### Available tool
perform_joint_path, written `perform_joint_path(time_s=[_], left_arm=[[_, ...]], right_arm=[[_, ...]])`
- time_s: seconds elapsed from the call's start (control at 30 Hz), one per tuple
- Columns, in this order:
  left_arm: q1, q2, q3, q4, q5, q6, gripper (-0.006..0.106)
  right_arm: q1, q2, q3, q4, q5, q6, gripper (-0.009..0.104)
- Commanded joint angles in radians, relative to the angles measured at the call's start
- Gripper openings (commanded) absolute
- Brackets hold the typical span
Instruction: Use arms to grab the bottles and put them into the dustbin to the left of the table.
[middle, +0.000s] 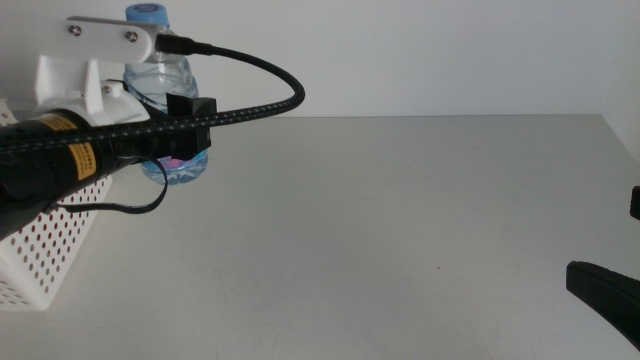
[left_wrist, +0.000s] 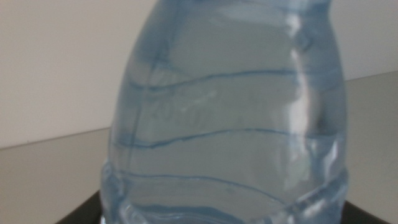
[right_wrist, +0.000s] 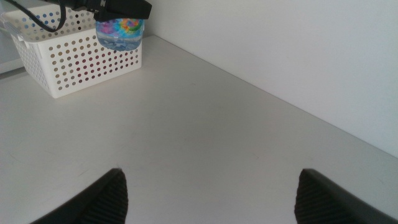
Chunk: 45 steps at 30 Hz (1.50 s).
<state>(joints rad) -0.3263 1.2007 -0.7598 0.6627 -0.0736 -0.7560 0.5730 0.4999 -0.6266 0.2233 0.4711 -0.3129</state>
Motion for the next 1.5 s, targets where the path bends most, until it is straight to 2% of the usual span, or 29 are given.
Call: perform_joint_path(time_s=[0.0,0.3,0.4,0.5,0.6,0.67,0.77,0.9,1.1,1.23,1.47], left_arm=[[-0.001,-0.054,-0.059,0.022,-0.097,-0.016,-0.002],[-0.002,-0.066,-0.062,0.035,-0.107,-0.056,-0.002],[-0.002,-0.077,-0.066,0.011,-0.069,-0.046,-0.002],[-0.020,-0.083,-0.110,-0.151,0.093,0.137,-0.002],[-0.044,-0.078,-0.193,-0.373,0.268,0.440,-0.002],[-0.045,-0.075,-0.242,-0.502,0.326,0.557,-0.002],[-0.043,-0.066,-0.320,-0.603,0.435,0.665,-0.002],[-0.009,-0.011,-0.446,-0.630,0.647,0.690,-0.002],[0.131,0.117,-0.615,-0.651,0.860,0.724,-0.002],[0.245,0.211,-0.726,-0.693,0.973,0.796,-0.002],[0.412,0.366,-0.906,-0.820,1.124,0.960,-0.002]], right_arm=[[-0.006,0.003,-0.023,-0.002,-0.070,-0.012,0.085],[-0.006,0.003,-0.023,-0.002,-0.070,-0.012,0.085],[-0.006,0.003,-0.023,-0.002,-0.070,-0.012,0.085],[-0.006,0.003,-0.023,-0.002,-0.068,-0.012,0.085],[-0.006,0.003,-0.023,-0.002,-0.068,-0.012,0.085],[-0.006,0.003,-0.023,-0.002,-0.069,-0.012,0.085],[-0.006,0.003,-0.023,-0.002,-0.069,-0.012,0.085],[-0.006,0.003,-0.023,-0.002,-0.069,-0.012,0.085],[-0.006,0.003,-0.023,-0.002,-0.069,-0.012,0.085],[-0.006,0.003,-0.023,-0.002,-0.069,-0.012,0.085],[-0.006,0.003,-0.023,-0.002,-0.069,-0.012,0.085]])
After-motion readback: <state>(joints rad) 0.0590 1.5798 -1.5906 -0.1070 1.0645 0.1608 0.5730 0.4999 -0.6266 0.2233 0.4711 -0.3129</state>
